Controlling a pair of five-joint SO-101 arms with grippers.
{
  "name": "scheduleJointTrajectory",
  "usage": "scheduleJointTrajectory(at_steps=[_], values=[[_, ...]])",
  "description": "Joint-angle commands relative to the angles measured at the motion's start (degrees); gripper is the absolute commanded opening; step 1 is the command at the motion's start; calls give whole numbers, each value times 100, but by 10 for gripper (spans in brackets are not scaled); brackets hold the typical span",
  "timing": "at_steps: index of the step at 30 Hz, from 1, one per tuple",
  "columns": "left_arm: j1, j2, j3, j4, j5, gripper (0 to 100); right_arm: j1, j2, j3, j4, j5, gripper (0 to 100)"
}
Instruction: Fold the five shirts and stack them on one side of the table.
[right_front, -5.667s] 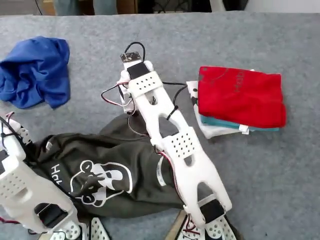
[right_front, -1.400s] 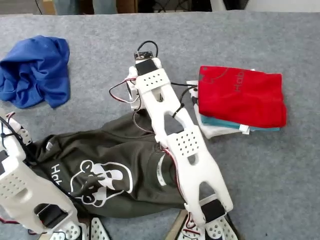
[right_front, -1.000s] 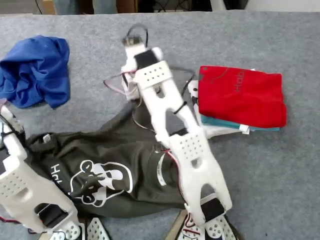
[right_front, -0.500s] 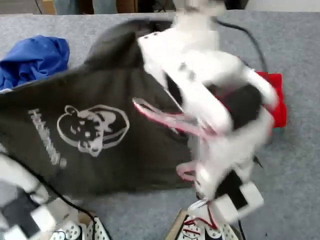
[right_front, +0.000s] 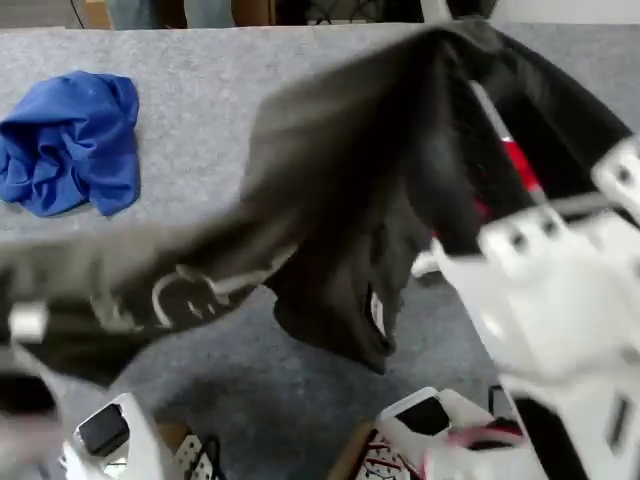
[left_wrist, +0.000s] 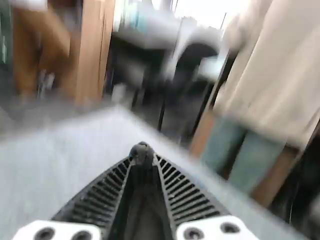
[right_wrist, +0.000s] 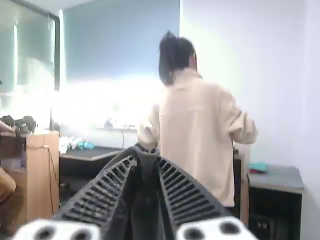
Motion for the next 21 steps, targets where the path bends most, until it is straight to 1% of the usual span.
scheduleJointTrajectory(at_steps=[1, 6, 11, 14, 21], values=[[-48, -396, -4, -9, -9, 29, 44, -145, -136, -158, 53, 14], [-48, -492, -4, -53, -9, 29, 44, -171, -136, -211, 62, 14], [-48, -501, 4, -396, 26, 29, 35, -48, -163, -396, 554, 14], [-48, -527, 40, -413, 18, 29, 35, 4, -110, -440, 695, 14], [-48, -501, 57, -431, 35, 29, 18, 66, 637, -457, 686, 14]])
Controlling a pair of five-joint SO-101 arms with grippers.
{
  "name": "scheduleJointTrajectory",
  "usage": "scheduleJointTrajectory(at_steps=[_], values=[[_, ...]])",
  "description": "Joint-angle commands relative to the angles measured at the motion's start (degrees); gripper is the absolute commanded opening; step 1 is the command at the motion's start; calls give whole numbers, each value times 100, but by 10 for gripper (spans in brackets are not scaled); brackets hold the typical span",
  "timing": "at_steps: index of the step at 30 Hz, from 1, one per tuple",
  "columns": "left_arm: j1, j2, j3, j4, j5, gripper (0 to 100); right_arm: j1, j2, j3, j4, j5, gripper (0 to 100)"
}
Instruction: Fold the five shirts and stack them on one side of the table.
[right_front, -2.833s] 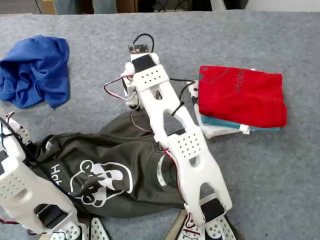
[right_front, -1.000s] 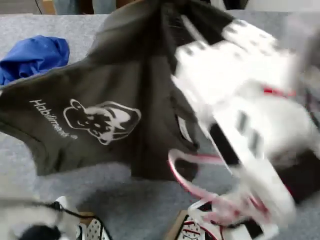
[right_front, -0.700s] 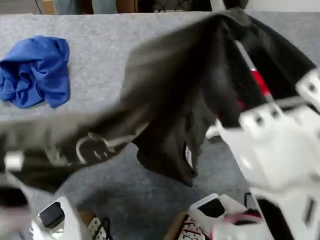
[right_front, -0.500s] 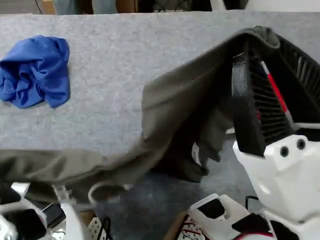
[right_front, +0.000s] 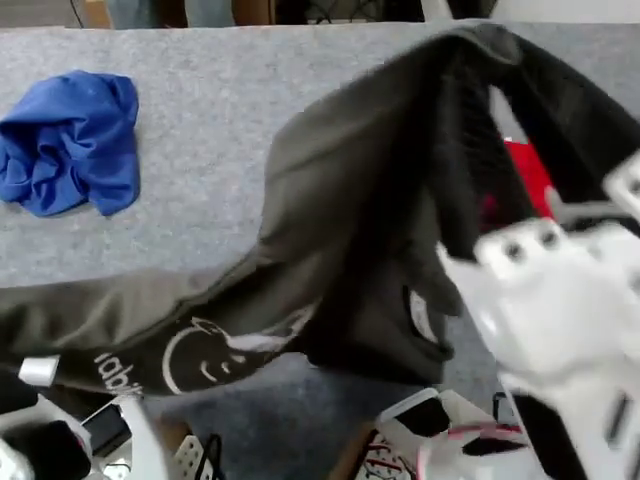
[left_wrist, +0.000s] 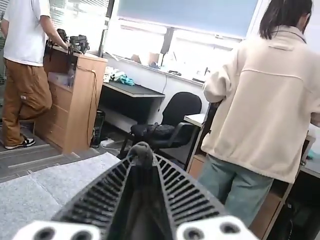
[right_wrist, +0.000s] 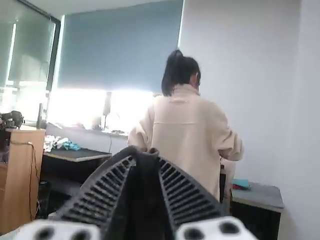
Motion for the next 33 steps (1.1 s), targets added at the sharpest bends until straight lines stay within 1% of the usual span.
scheduleJointTrajectory(at_steps=[1, 5, 8, 10, 15, 23, 31, 33], values=[[-48, 62, -22, -202, 35, 29, 9, 119, 189, -176, 35, 14], [-48, 18, -13, -527, 0, 29, 9, 84, 171, -413, 44, 14], [-48, 9, -57, -651, 0, 29, 18, 13, -57, -237, 237, 14], [-48, 9, -66, -651, -9, 30, 9, -75, -163, -97, 396, 14], [-48, -167, -66, -642, -273, 30, 9, -426, -215, 273, 413, 14], [-4, -800, 4, -607, -290, 30, 9, -673, -189, 246, 413, 14], [-22, -782, 1059, -677, -290, 30, 9, -418, 462, -888, 440, 14], [-31, -782, 1402, -1073, -290, 30, 9, -321, 523, -1257, 440, 14]])
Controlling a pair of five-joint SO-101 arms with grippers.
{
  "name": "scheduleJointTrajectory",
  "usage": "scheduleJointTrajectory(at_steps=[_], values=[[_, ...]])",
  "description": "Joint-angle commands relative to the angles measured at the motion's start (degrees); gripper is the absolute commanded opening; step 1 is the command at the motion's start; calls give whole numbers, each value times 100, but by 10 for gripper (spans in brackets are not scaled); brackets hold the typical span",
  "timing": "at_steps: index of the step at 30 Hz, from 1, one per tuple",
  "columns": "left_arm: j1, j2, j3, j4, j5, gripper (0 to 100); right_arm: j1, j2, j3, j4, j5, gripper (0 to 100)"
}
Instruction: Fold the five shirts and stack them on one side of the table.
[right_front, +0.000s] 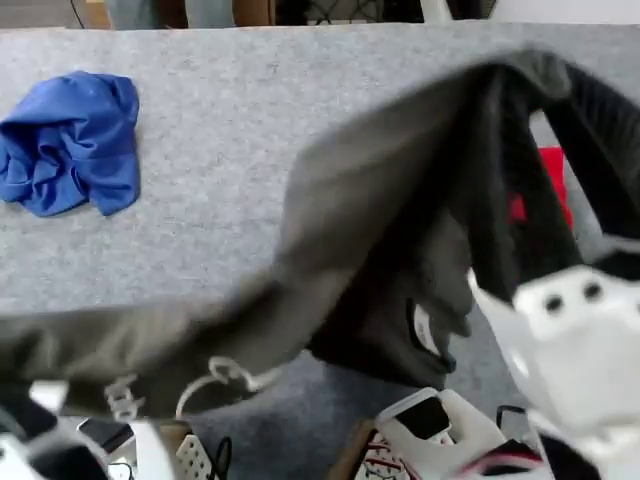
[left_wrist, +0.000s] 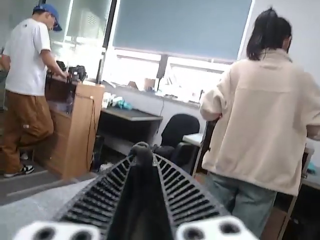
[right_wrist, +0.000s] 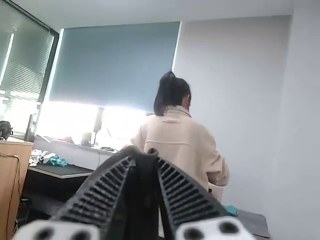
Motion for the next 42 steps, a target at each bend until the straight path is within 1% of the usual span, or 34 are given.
scheduleJointTrajectory(at_steps=[1, 4, 6, 9, 11, 13, 15, 18, 20, 23, 27, 29, 30, 31, 33, 36, 39, 42], values=[[-40, 88, 611, -809, -44, 30, 9, 224, 101, -677, 53, 14], [-48, 88, 1209, -1987, -88, 30, 9, 365, 75, -1011, 53, 14], [-48, 88, 1516, -2708, -360, 30, 18, 435, 66, -1266, 62, 14], [-40, 88, 1877, -3710, -563, 30, 18, 488, 66, -1600, 62, 14], [-40, 88, 2009, -4158, -668, 30, 18, 505, 66, -1653, 62, 14], [-48, 44, 2079, -4281, -738, 30, 9, 514, 101, -1609, 62, 14], [-48, 35, 2123, -4255, -765, 30, 9, 479, 75, -1530, 62, 14], [-48, 35, 2062, -3868, -774, 30, 9, 426, -4, -1275, 62, 14], [-57, -35, 2062, -3358, -923, 30, 9, 356, -127, -862, 62, 14], [-40, -501, 2132, -2497, -1407, 30, 9, 224, -321, -343, 62, 14], [-4, -1204, 2448, -1495, -1582, 30, 9, 145, -347, 299, 62, 14], [-4, -1530, 2826, -1213, -1582, 30, 18, 259, -163, 536, 62, 14], [-4, -1688, 3143, -1240, -1582, 30, 26, 347, 31, 571, 62, 14], [-4, -1820, 3503, -1354, -1574, 30, 35, 453, 259, 571, 62, 14], [-4, -2013, 4295, -1829, -1574, 30, 35, 664, 734, 527, 70, 14], [-4, -2127, 5622, -2875, -1574, 30, 62, 1138, 1622, 62, 70, 14], [163, -2119, 6932, -4018, -1574, 30, 527, 1745, 2598, -1064, 70, 14], [708, -2110, 8295, -5354, -1609, 31, 1090, 2571, 3565, -2804, 44, 14]])
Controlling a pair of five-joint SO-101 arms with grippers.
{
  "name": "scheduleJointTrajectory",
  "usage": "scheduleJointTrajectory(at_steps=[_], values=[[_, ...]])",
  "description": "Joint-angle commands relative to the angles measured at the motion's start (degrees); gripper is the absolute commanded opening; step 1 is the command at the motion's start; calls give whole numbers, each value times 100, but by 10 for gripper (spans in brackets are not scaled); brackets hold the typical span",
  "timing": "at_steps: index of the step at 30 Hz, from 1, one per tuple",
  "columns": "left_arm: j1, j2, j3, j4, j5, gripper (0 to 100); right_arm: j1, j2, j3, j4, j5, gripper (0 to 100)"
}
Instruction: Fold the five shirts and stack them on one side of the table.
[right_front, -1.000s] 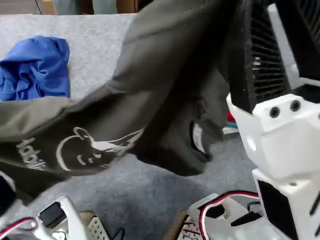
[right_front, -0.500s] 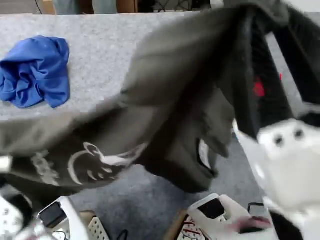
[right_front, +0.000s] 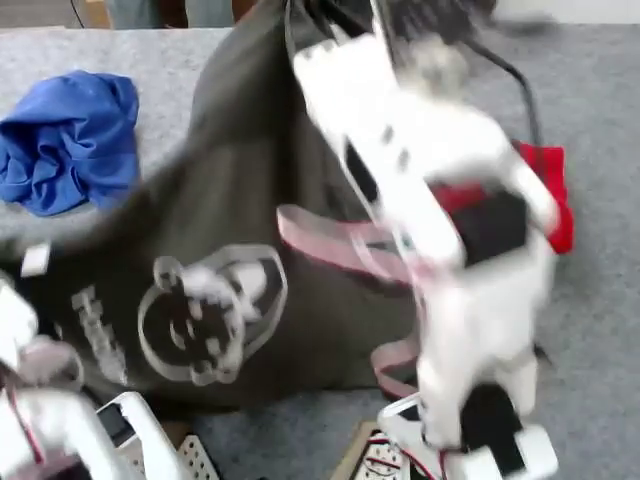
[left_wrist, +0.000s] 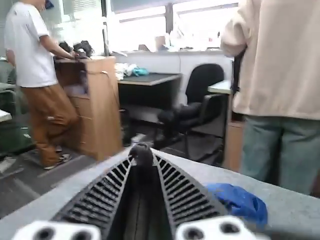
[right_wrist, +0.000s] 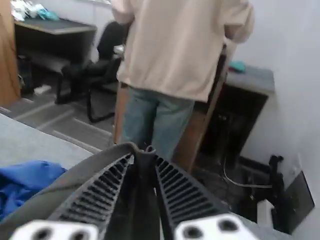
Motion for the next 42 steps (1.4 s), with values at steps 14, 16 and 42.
scheduleJointTrajectory(at_steps=[14, 16, 42], values=[[1719, 4774, 1077, -5134, -835, 30, 598, 4338, -1253, -3270, -18, 14], [1701, 5574, 637, -5134, -862, 29, 607, 4690, -1824, -2848, -18, 14], [1429, 6092, -646, 141, -273, 29, 668, 6334, -6695, 3763, 114, 14]])
